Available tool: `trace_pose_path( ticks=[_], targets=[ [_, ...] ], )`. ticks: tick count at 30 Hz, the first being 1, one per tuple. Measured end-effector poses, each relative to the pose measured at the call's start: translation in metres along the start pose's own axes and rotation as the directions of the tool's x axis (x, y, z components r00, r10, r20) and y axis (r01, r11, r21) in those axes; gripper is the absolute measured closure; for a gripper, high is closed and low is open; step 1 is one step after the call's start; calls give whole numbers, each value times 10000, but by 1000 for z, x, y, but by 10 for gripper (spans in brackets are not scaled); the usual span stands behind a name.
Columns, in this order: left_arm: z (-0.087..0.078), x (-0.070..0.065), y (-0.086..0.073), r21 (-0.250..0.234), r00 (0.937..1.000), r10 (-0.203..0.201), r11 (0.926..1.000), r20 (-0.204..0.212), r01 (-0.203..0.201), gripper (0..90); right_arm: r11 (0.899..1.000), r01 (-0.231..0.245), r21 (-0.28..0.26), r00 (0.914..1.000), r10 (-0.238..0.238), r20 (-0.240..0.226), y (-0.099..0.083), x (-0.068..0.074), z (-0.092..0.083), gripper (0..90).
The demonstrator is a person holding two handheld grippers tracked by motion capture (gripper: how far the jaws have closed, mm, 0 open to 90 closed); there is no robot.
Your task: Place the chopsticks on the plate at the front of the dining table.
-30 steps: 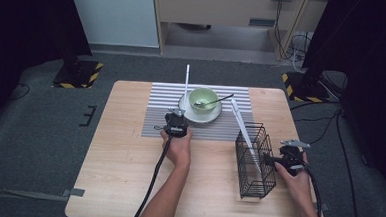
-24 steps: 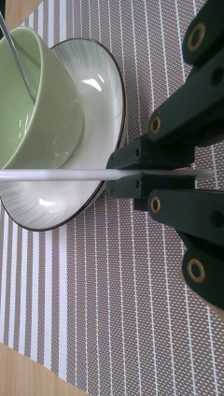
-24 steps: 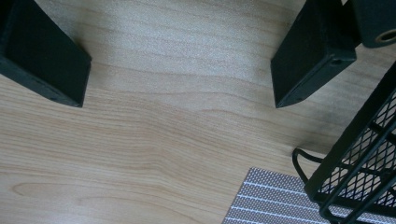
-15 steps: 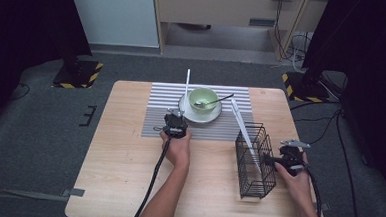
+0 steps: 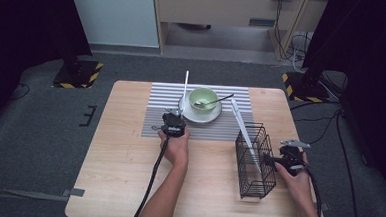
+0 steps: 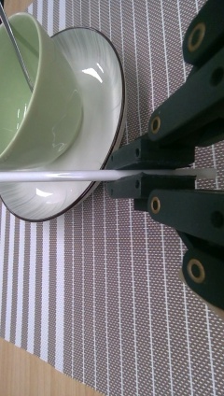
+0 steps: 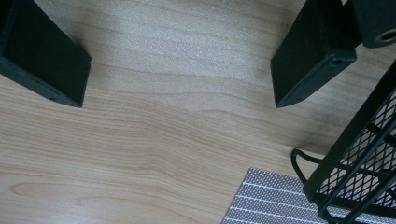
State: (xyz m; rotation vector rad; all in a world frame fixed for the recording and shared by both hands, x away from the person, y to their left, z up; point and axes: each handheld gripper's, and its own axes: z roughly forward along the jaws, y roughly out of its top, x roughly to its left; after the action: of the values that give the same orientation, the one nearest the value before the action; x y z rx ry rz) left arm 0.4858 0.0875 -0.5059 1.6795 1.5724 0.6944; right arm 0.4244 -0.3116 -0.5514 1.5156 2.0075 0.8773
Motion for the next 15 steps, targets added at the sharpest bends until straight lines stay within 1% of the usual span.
trace_pose_path(
  ticks=[5,15],
  targets=[
    [3,0,-1,55,9999,-113,9999,-2,113,857,10000,27,2,10000,-27,-23,0,0,0,48],
    [7,2,-2,151,9998,-183,9997,-32,183,857,10000,43,0,10000,-43,-34,0,0,0,48]
  ],
)
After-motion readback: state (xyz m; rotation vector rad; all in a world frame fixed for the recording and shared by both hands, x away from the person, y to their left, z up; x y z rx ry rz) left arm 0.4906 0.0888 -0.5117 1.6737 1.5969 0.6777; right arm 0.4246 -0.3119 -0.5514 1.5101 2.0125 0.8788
